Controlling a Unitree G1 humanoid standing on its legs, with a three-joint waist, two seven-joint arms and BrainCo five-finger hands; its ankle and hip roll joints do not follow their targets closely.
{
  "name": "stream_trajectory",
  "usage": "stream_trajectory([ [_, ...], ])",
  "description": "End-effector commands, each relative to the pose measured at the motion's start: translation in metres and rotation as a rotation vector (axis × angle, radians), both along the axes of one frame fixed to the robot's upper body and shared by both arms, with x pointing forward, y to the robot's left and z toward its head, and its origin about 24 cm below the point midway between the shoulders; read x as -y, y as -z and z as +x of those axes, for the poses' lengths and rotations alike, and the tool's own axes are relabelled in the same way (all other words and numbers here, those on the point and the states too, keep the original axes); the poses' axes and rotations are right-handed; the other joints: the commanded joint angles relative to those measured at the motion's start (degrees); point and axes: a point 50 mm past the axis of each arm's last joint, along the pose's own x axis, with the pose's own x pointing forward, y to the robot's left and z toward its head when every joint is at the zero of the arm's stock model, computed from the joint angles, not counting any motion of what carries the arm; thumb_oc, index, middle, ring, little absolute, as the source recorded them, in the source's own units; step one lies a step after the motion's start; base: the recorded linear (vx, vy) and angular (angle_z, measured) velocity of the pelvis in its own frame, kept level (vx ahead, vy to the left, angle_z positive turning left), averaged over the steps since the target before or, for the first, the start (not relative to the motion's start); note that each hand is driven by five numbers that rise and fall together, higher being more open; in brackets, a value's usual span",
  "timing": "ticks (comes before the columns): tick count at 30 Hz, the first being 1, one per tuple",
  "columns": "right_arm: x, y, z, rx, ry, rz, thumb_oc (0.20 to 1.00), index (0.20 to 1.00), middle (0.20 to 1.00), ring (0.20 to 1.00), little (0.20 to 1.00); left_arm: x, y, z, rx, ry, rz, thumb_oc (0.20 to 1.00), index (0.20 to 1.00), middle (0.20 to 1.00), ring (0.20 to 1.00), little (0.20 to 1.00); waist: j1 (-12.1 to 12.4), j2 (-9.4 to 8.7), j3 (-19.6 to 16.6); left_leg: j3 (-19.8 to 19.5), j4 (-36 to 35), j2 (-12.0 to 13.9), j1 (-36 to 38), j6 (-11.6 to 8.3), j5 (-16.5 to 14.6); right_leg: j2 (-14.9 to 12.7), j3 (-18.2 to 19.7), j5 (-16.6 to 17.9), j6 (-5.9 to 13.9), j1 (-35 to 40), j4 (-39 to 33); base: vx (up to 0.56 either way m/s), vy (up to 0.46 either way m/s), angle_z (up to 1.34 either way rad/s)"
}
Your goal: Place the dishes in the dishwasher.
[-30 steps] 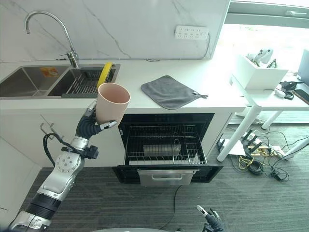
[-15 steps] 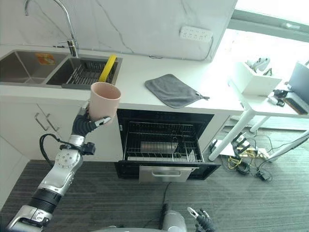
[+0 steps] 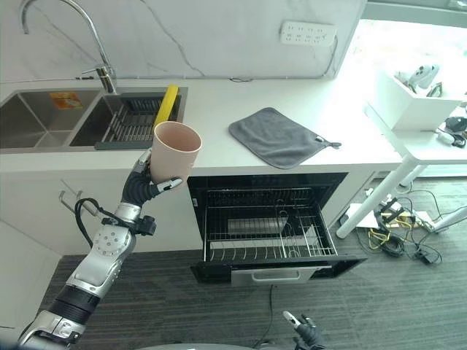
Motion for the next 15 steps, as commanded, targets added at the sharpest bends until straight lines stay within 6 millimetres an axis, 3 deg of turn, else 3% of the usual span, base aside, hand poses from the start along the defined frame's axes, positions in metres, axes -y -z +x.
stream_trajectory([
  [1, 0.023, -0.007, 0.01, 0.035, 0.008, -0.067, 1.0, 1.0, 1.0, 1.0, 1.0, -0.001, -0.035, 0.003, 0.168, -0.003, -0.038, 0.2, 0.2, 0.2, 0.2, 0.2, 0.8, 1.11, -1.2, 1.2, 0.1, 4.0, 0.2, -1.3, -0.3, -1.0, -1.1, 2.7, 0.07, -2.8, 0.1, -0.01, -0.059, 0.0],
  [6, 0.032, -0.012, 0.015, 0.096, 0.171, -0.059, 1.0, 1.0, 1.0, 1.0, 1.0, -0.005, -0.034, 0.001, 0.164, -0.021, -0.04, 0.2, 0.2, 0.2, 0.2, 0.2, 0.8, 0.97, -1.7, 2.7, 0.1, 5.1, 0.8, -1.75, 0.1, -0.2, -1.0, 2.5, -0.21, -2.8, 0.0, 0.0, -0.053, -0.1],
  [8, 0.049, -0.031, 0.033, 0.238, 0.288, -0.119, 1.0, 1.0, 1.0, 1.0, 1.0, -0.013, -0.023, 0.004, 0.11, -0.079, -0.046, 0.2, 0.2, 0.2, 0.2, 0.2, -0.6, 0.78, -1.8, 3.5, 0.1, 5.6, 1.5, -1.76, 0.2, 0.7, 0.5, 2.3, -0.6, -2.7, 0.0, 0.02, -0.041, -0.12],
  [12, 0.069, -0.048, 0.037, 0.352, 0.372, -0.19, 1.0, 1.0, 1.0, 1.0, 1.0, -0.023, -0.015, 0.005, 0.082, -0.108, -0.047, 0.2, 0.2, 0.2, 0.2, 0.2, -1.9, 0.27, -2.0, 4.9, 0.1, 5.3, 2.2, -1.64, 0.0, 0.4, 1.0, 2.7, -0.17, -2.9, 0.0, 0.03, -0.014, -0.15],
  [15, 0.079, -0.086, 0.056, 0.587, 0.305, -0.265, 1.0, 1.0, 1.0, 1.0, 1.0, -0.034, -0.01, 0.002, 0.068, -0.161, -0.079, 0.2, 0.2, 0.2, 0.2, 0.2, -3.4, -0.2, -1.7, 5.8, 0.1, 4.7, 2.9, -1.16, -0.4, -0.1, 1.6, 3.5, 0.4, -3.2, 0.0, 0.01, -0.007, -0.21],
])
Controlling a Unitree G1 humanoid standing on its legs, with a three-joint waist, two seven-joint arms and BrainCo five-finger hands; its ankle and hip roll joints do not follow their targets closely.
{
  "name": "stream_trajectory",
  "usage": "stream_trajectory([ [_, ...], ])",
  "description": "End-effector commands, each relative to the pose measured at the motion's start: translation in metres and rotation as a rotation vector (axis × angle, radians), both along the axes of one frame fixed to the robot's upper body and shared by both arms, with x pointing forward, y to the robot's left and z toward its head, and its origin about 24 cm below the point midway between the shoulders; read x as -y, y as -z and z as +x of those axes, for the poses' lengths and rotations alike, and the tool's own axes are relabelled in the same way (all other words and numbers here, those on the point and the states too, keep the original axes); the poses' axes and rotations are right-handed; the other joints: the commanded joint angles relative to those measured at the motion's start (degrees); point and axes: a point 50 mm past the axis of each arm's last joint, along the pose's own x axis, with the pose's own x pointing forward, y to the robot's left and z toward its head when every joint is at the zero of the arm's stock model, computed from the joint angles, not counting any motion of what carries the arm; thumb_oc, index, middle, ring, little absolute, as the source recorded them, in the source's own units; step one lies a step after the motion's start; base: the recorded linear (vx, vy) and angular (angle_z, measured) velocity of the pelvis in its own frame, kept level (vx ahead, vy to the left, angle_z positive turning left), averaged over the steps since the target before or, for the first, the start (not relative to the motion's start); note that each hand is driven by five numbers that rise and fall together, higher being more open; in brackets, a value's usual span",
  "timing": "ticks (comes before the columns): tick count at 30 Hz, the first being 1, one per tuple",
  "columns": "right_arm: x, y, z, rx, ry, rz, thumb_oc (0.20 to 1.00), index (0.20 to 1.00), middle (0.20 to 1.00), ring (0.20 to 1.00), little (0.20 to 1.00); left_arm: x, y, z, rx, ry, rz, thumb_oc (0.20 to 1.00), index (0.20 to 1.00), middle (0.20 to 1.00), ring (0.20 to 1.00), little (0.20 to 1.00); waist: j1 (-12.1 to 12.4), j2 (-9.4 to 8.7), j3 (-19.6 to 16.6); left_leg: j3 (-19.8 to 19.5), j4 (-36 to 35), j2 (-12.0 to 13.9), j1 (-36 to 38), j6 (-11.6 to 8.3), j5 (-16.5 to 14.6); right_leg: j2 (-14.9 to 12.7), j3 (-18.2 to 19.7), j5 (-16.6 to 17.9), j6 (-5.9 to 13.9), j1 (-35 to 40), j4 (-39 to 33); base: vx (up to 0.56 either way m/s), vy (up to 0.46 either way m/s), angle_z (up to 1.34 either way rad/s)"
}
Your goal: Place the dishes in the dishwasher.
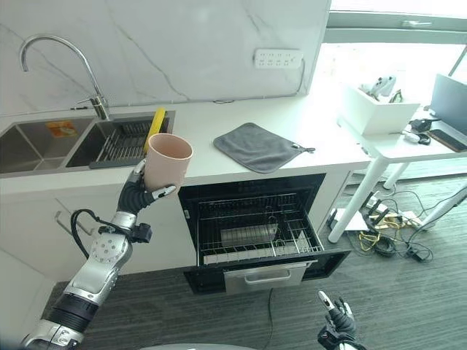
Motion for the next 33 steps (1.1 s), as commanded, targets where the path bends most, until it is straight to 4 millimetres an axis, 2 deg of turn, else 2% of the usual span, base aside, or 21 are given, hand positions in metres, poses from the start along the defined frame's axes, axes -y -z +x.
stream_trajectory([
  [1, 0.018, -0.051, 0.047, 0.31, -0.05, -0.169, 1.0, 1.0, 1.0, 1.0, 1.0, -0.02, -0.032, 0.01, 0.159, -0.073, -0.05, 0.2, 0.2, 0.2, 0.2, 0.2, -1.4, -1.19, 2.9, 2.3, 0.5, 1.7, 2.9, 0.1, -1.3, -3.0, -1.5, 2.2, 1.96, -0.4, 0.0, 0.0, -0.01, -0.32],
  [2, 0.016, -0.064, 0.053, 0.371, -0.085, -0.193, 1.0, 1.0, 1.0, 1.0, 1.0, -0.024, -0.03, 0.01, 0.155, -0.091, -0.059, 0.2, 0.2, 0.2, 0.2, 0.2, -2.0, -1.37, 2.9, 2.4, 0.5, 1.5, 3.1, 0.28, -1.4, -3.0, -1.2, 2.3, 2.05, -0.5, 0.0, -0.01, -0.006, -0.31],
  [3, 0.011, -0.086, 0.063, 0.483, -0.154, -0.233, 1.0, 1.0, 1.0, 1.0, 1.0, -0.028, -0.026, 0.01, 0.146, -0.118, -0.078, 0.2, 0.2, 0.2, 0.2, 0.2, -2.9, -1.62, 2.8, 2.7, 0.5, 1.1, 3.2, 0.6, -1.7, -3.1, -0.7, 2.4, 2.16, -0.7, 0.0, -0.01, 0.0, -0.22],
  [4, 0.008, -0.095, 0.067, 0.528, -0.185, -0.25, 1.0, 1.0, 1.0, 1.0, 1.0, -0.028, -0.024, 0.01, 0.144, -0.129, -0.085, 0.2, 0.2, 0.2, 0.2, 0.2, -3.3, -1.72, 2.8, 2.8, 0.5, 0.9, 3.3, 0.72, -1.8, -3.1, -0.4, 2.4, 2.21, -0.8, 0.0, 0.0, 0.008, -0.2],
  [5, 0.002, -0.117, 0.077, 0.616, -0.247, -0.273, 1.0, 1.0, 1.0, 1.0, 1.0, -0.028, -0.021, 0.01, 0.139, -0.151, -0.095, 0.2, 0.2, 0.2, 0.2, 0.2, -4.1, -1.9, 2.7, 3.1, 0.5, 0.6, 3.5, 0.94, -2.0, -3.1, 0.0, 2.4, 2.25, -1.0, 0.0, 0.0, 0.014, -0.25],
  [6, -0.001, -0.129, 0.082, 0.668, -0.287, -0.291, 1.0, 1.0, 1.0, 1.0, 1.0, -0.028, -0.019, 0.011, 0.137, -0.161, -0.098, 0.2, 0.2, 0.2, 0.2, 0.2, -4.5, -1.96, 2.7, 3.4, 0.5, 0.5, 3.6, 1.03, -2.1, -3.1, 0.3, 2.4, 2.29, -1.1, 0.0, 0.0, 0.026, -0.28],
  [9, -0.014, -0.167, 0.096, 0.823, -0.418, -0.356, 1.0, 1.0, 1.0, 1.0, 1.0, -0.023, -0.018, 0.014, 0.14, -0.176, -0.106, 0.2, 0.2, 0.2, 0.2, 0.2, -5.2, -1.91, 2.5, 3.9, 0.5, 0.1, 3.8, 1.29, -2.4, -3.2, 1.1, 2.4, 2.36, -1.4, 0.0, 0.0, 0.041, -0.27],
  [12, -0.037, -0.208, 0.108, 0.975, -0.59, -0.472, 1.0, 1.0, 1.0, 1.0, 1.0, -0.014, -0.02, 0.016, 0.156, -0.177, -0.115, 0.2, 0.2, 0.2, 0.2, 0.2, -5.5, -1.7, 2.5, 4.4, 0.5, -0.3, 4.0, 1.44, -2.7, -3.4, 1.5, 2.3, 2.41, -1.6, 0.0, 0.0, 0.054, -0.15],
  [18, -0.077, -0.234, 0.116, 1.147, -0.822, -0.369, 1.0, 1.0, 1.0, 1.0, 1.0, 0.003, -0.027, 0.013, 0.204, -0.146, -0.121, 0.2, 0.2, 0.2, 0.2, 0.2, -4.0, -1.48, 2.4, 3.6, 0.5, -0.6, 3.7, 1.42, -2.7, -3.7, 1.0, 2.0, 2.31, -1.3, 0.0, -0.01, 0.02, -0.04],
  [19, -0.098, -0.24, 0.122, 1.186, -0.911, -0.295, 1.0, 1.0, 1.0, 1.0, 1.0, 0.013, -0.034, 0.011, 0.254, -0.116, -0.099, 0.2, 0.2, 0.2, 0.2, 0.2, -2.3, -1.52, 2.2, 2.5, 0.5, -0.6, 3.5, 1.25, -2.7, -3.9, 0.2, 1.8, 2.23, -0.8, 0.0, -0.01, -0.004, 0.08],
  [21, -0.105, -0.241, 0.125, 1.191, -0.925, -0.273, 1.0, 1.0, 1.0, 1.0, 1.0, 0.017, -0.036, 0.01, 0.269, -0.106, -0.092, 0.2, 0.2, 0.2, 0.2, 0.2, -1.6, -1.54, 2.1, 2.0, 0.5, -0.6, 3.4, 1.17, -2.6, -3.9, -0.1, 1.7, 2.2, -0.7, 0.0, 0.0, -0.006, 0.18],
  [24, -0.126, -0.243, 0.135, 1.184, -0.963, -0.171, 1.0, 1.0, 1.0, 1.0, 1.0, 0.03, -0.049, 0.005, 0.346, -0.059, -0.042, 0.2, 0.2, 0.2, 0.2, 0.2, 1.4, -1.55, 1.8, -0.3, 0.5, -0.6, 2.9, 0.89, -2.7, -4.3, -1.8, 1.4, 2.18, 0.1, 0.0, 0.01, -0.012, 0.35],
  [33, -0.151, -0.257, 0.143, 1.228, -0.974, -0.135, 1.0, 1.0, 1.0, 1.0, 1.0, 0.038, -0.066, 0.001, 0.461, -0.069, 0.056, 0.2, 0.2, 0.2, 0.2, 0.2, 5.3, -1.6, 1.3, -3.6, 0.5, -0.8, 1.8, 0.67, -2.7, -4.9, -4.1, 1.1, 2.19, 1.1, 0.0, 0.01, -0.009, 0.26],
])
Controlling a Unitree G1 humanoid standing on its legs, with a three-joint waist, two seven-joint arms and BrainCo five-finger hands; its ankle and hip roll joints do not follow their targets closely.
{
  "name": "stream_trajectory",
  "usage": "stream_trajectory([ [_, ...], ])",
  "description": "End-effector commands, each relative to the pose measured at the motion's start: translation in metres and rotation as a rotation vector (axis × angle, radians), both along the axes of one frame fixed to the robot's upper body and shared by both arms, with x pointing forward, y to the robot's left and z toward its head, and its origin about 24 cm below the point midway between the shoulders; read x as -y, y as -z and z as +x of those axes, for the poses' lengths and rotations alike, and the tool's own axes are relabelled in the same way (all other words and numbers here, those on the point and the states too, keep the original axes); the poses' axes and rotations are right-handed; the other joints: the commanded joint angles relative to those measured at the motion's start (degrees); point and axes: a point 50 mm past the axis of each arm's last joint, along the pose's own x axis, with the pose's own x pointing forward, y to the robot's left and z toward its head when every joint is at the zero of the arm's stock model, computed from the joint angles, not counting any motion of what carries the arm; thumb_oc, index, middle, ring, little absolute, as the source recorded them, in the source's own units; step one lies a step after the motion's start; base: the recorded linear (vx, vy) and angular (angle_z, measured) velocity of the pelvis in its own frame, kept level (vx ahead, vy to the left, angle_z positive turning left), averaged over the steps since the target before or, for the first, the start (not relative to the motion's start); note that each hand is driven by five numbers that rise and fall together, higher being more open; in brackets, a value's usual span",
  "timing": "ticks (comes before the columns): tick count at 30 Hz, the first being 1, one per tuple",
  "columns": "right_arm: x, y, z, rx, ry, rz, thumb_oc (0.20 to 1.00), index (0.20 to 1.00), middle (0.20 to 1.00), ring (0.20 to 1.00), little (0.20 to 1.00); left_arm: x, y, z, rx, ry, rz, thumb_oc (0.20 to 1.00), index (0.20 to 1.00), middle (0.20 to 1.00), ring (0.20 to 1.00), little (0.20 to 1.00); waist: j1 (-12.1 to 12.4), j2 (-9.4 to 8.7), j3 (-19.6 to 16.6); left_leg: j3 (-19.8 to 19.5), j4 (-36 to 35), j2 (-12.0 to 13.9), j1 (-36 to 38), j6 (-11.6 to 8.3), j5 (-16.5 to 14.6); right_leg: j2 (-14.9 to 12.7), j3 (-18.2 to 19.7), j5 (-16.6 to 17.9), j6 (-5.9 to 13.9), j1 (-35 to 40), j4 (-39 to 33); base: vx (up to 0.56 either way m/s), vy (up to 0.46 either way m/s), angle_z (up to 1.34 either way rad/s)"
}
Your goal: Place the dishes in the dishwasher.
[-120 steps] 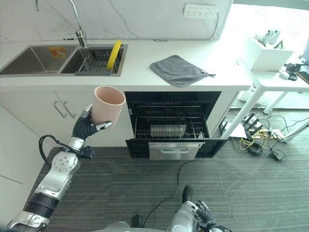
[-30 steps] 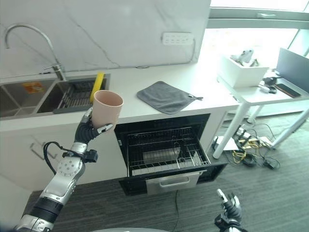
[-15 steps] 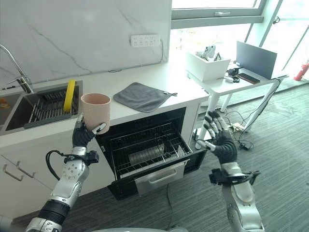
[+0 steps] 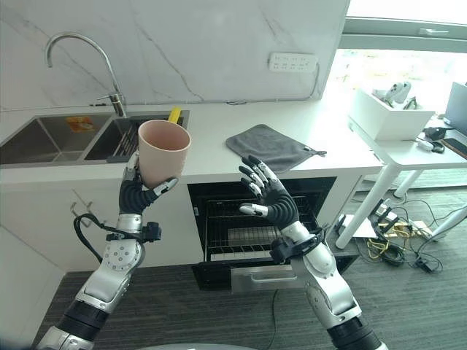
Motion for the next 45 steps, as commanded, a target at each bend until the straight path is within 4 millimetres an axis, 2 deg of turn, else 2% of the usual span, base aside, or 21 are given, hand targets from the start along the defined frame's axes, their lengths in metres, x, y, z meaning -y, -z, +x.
stream_trajectory([
  [1, -0.008, -0.035, 0.007, 0.132, 0.006, 0.104, 1.0, 1.0, 1.0, 1.0, 1.0, 0.009, -0.045, 0.012, 0.245, 0.024, 0.083, 0.2, 0.2, 0.2, 0.2, 0.2, 0.3, -1.45, 1.2, -1.6, 0.5, 0.4, 2.7, -0.31, -3.0, -3.6, -2.8, -0.1, 1.58, 0.3, 0.4, 0.01, -0.002, 0.27],
  [8, -0.017, -0.053, 0.012, 0.191, 0.015, 0.139, 1.0, 1.0, 1.0, 1.0, 1.0, 0.011, -0.046, 0.014, 0.244, -0.023, 0.081, 0.2, 0.2, 0.2, 0.2, 0.2, 2.0, -1.61, 1.0, -3.1, 0.5, 0.4, 2.3, -0.42, -3.0, -3.8, -3.7, -0.3, 1.54, 0.8, 0.4, 0.0, -0.015, 0.14],
  [10, -0.03, -0.063, 0.018, 0.197, 0.024, 0.132, 1.0, 1.0, 1.0, 1.0, 1.0, 0.016, -0.044, 0.015, 0.273, -0.089, 0.066, 0.2, 0.2, 0.2, 0.2, 0.2, 2.8, -1.78, 1.1, -3.9, 0.5, 0.4, 2.4, -0.51, -3.0, -3.7, -3.8, -0.3, 1.37, 1.2, 0.4, 0.0, -0.028, 0.13],
  [16, -0.048, -0.078, 0.024, 0.201, 0.035, 0.181, 1.0, 1.0, 1.0, 1.0, 1.0, 0.027, -0.05, 0.019, 0.351, -0.166, -0.008, 0.2, 0.2, 0.2, 0.2, 0.2, 3.2, -1.92, 1.2, -4.6, 0.5, 0.4, 2.5, -0.55, -3.1, -3.6, -3.8, -0.4, 1.16, 1.5, 0.4, 0.0, -0.002, 0.08],
  [22, -0.064, -0.078, 0.028, 0.122, -0.019, 0.196, 1.0, 1.0, 1.0, 1.0, 1.0, 0.041, -0.055, 0.02, 0.41, -0.185, 0.017, 0.2, 0.2, 0.2, 0.2, 0.2, 3.3, -2.12, 1.1, -4.8, 0.5, 0.4, 2.6, -0.66, -3.2, -3.6, -3.9, -0.5, 1.15, 1.7, 0.4, 0.0, 0.0, 0.0],
  [31, -0.082, -0.089, 0.03, 0.123, -0.044, 0.181, 1.0, 1.0, 1.0, 1.0, 1.0, 0.055, -0.058, 0.022, 0.427, -0.17, 0.024, 0.2, 0.2, 0.2, 0.2, 0.2, 3.6, -2.19, 0.7, -5.0, 0.5, 0.4, 2.8, -0.7, -3.4, -3.5, -4.1, -0.6, 1.01, 2.0, 0.4, 0.0, 0.0, 0.0],
  [45, -0.092, -0.101, 0.032, 0.199, -0.01, 0.121, 1.0, 1.0, 1.0, 1.0, 1.0, 0.066, -0.05, 0.024, 0.38, -0.126, 0.038, 0.2, 0.2, 0.2, 0.2, 0.2, 4.2, -2.12, 0.7, -5.4, 0.5, 0.1, 2.8, -0.52, -3.5, -3.5, -4.3, -0.5, 0.86, 2.1, 0.4, 0.0, 0.001, 0.0],
])
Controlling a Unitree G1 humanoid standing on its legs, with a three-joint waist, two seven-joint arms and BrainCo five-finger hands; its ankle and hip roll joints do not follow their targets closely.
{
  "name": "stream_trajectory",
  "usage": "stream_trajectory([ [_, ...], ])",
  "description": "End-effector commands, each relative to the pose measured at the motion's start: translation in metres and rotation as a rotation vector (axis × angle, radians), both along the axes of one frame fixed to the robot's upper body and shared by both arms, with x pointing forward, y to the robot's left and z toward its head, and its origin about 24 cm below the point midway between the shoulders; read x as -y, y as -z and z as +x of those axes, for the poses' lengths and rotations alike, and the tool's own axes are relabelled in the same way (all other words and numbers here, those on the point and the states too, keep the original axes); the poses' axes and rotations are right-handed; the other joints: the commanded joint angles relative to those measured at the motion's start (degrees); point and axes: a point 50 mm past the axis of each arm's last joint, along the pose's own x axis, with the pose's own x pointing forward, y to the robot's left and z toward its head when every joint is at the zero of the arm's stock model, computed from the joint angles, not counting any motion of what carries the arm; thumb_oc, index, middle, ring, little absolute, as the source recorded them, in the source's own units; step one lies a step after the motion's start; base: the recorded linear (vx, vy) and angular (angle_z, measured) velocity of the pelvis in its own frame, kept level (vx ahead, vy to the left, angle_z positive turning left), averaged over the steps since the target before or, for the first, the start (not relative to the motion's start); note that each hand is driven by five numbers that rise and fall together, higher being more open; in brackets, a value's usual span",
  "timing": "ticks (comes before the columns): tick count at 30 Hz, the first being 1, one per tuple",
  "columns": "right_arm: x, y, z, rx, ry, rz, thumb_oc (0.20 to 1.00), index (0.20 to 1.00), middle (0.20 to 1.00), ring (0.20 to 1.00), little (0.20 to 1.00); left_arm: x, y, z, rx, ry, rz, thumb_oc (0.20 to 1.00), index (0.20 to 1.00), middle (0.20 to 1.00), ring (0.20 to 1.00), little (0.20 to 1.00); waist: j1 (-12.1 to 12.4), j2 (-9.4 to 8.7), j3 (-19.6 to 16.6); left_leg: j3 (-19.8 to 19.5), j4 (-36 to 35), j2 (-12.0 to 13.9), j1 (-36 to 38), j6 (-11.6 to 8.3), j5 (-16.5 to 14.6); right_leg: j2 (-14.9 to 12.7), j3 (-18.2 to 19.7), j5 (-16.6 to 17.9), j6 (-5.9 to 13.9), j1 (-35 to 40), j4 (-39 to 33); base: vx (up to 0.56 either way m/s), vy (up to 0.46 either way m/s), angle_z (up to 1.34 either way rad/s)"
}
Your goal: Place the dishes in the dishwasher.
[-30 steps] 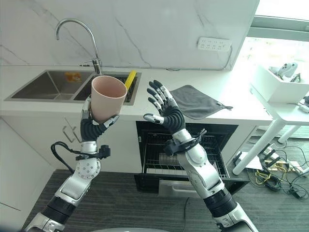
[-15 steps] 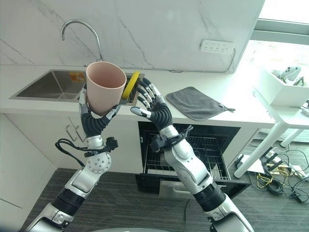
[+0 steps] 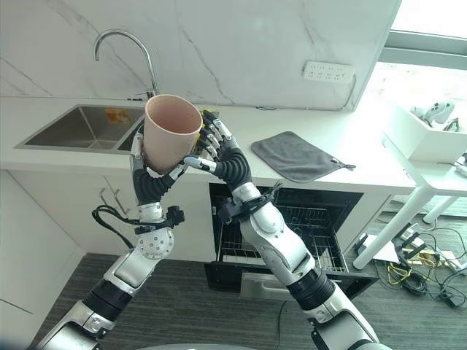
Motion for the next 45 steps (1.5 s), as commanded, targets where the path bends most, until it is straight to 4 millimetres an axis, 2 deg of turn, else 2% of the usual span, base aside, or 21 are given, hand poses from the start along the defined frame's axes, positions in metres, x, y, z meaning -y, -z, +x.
stream_trajectory([
  [1, -0.011, -0.046, 0.004, 0.195, 0.004, 0.04, 1.0, 1.0, 1.0, 1.0, 1.0, 0.022, -0.03, 0.014, 0.13, 0.092, 0.049, 0.2, 0.2, 0.2, 0.2, 0.2, 1.6, -1.48, 0.8, -0.9, 0.2, 0.8, 2.8, -0.31, -3.9, -3.5, -0.2, 0.8, 0.64, -0.7, 0.1, 0.0, 0.0, 0.0],
  [17, -0.015, -0.05, 0.009, 0.204, 0.034, 0.019, 1.0, 1.0, 1.0, 1.0, 1.0, 0.038, -0.028, 0.01, 0.129, 0.176, 0.074, 0.2, 0.2, 0.2, 0.2, 0.2, 2.0, -1.59, 1.3, -1.6, 0.2, 0.5, 2.7, -0.08, -4.0, -3.4, -0.4, 0.8, 0.46, -0.5, 0.1, 0.02, -0.001, 0.04],
  [34, -0.024, -0.045, 0.008, 0.099, -0.06, 0.185, 1.0, 1.0, 1.0, 1.0, 1.0, 0.046, -0.032, 0.006, 0.168, 0.185, 0.082, 0.2, 0.2, 0.2, 0.2, 0.2, 2.2, -1.38, 1.4, -1.8, 0.2, 0.3, 3.1, -0.01, -4.5, -3.2, -0.9, 0.2, 0.31, 0.1, 0.1, 0.0, 0.0, 0.0],
  [39, -0.028, -0.046, 0.008, 0.116, -0.049, 0.147, 1.0, 1.0, 1.0, 1.0, 1.0, 0.048, -0.032, 0.007, 0.166, 0.186, 0.086, 0.2, 0.2, 0.2, 0.2, 0.2, 2.2, -1.32, 1.4, -1.8, 0.2, 0.2, 3.1, 0.11, -4.5, -3.2, -0.9, 0.2, 0.21, 0.0, 0.1, 0.0, 0.0, 0.0],
  [45, -0.024, -0.056, 0.006, 0.256, 0.049, 0.054, 1.0, 1.0, 1.0, 1.0, 1.0, 0.051, -0.031, 0.007, 0.154, 0.197, 0.096, 0.2, 0.2, 0.2, 0.2, 0.2, 2.3, -1.29, 1.5, -1.9, 0.2, 0.0, 3.1, 0.26, -4.6, -3.3, -0.8, 0.2, 0.27, 0.0, 0.1, 0.0, 0.0, 0.0],
])
